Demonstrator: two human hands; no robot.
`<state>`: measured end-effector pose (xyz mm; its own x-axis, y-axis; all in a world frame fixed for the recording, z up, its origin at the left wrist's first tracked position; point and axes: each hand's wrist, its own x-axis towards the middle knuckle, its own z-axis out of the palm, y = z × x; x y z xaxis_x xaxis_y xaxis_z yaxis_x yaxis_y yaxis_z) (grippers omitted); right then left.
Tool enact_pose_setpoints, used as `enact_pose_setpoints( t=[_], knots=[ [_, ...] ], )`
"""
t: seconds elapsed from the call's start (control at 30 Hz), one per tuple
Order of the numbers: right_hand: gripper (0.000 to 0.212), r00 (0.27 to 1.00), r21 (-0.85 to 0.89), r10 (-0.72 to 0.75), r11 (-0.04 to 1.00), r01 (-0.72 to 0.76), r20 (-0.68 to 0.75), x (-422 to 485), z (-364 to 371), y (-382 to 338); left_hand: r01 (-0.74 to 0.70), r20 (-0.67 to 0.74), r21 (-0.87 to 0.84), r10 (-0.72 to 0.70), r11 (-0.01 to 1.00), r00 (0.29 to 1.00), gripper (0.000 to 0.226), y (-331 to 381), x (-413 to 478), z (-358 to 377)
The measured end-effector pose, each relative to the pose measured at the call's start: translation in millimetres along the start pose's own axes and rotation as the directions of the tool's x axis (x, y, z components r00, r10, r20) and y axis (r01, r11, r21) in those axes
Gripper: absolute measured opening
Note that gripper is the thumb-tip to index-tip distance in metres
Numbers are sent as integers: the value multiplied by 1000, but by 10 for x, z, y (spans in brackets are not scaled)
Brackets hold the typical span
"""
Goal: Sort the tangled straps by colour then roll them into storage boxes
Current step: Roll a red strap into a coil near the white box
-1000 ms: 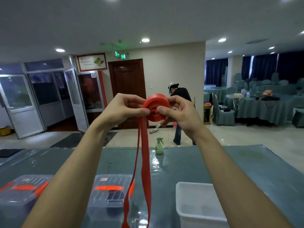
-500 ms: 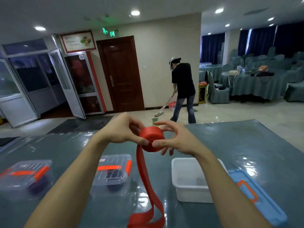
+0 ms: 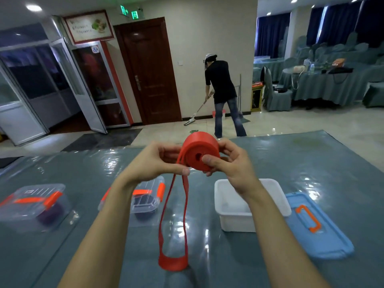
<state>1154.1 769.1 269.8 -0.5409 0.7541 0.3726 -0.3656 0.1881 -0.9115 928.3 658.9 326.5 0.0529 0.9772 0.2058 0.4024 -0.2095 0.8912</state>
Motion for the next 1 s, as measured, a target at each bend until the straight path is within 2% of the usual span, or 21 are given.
enact_pose_setpoints(
  t=[0.13,0.27,0.3,0.37,0.43,0.5,0.57,0.63,0.7,0.8,0.9,0.97,1.0],
  knots=[
    [58,987,231,145,965,-127,-66,-249,73,301,12,-129,-92,-23,996,991,53,-248,-3,265],
    [48,965,380,263,893,-241,-6,-488,27,587,60,-160,-79,-72,995,984,47,-528,-52,535],
    [48,963,329,269,907,-263,26,-519,-32,604,71,-159,-65,-81,995,984,46,-570,-69,582],
    [56,958,24,276,960,-279,77,-539,-196,565,116,-152,-2,-115,993,982,46,-624,-95,624],
    [78,960,-369,275,899,-238,51,-548,-340,498,171,-123,144,-154,975,980,44,-632,-97,632],
    [95,969,-551,243,816,-175,51,-554,-383,443,203,-72,336,-190,920,979,41,-590,-59,656],
    [87,958,-612,266,776,-150,103,-558,-341,455,167,-17,563,-191,809,981,37,-510,0,717],
    [60,952,-665,280,735,-131,123,-585,-280,519,87,32,764,-172,639,985,39,-411,56,787],
    [50,959,-650,257,750,-123,116,-637,-256,616,31,74,855,-182,518,980,45,-336,93,825],
    [52,948,-543,296,818,-189,116,-694,-243,692,-7,125,893,-233,449,964,51,-263,130,798],
    [50,933,-501,335,834,-229,131,-698,-199,722,-28,140,916,-254,400,957,52,-225,156,786],
    [43,942,-464,317,854,-235,108,-693,-196,726,-13,141,900,-263,435,954,50,-234,166,764],
    [41,947,-425,310,871,-246,88,-691,-208,712,13,142,871,-277,491,951,49,-247,166,731]
  ],
)
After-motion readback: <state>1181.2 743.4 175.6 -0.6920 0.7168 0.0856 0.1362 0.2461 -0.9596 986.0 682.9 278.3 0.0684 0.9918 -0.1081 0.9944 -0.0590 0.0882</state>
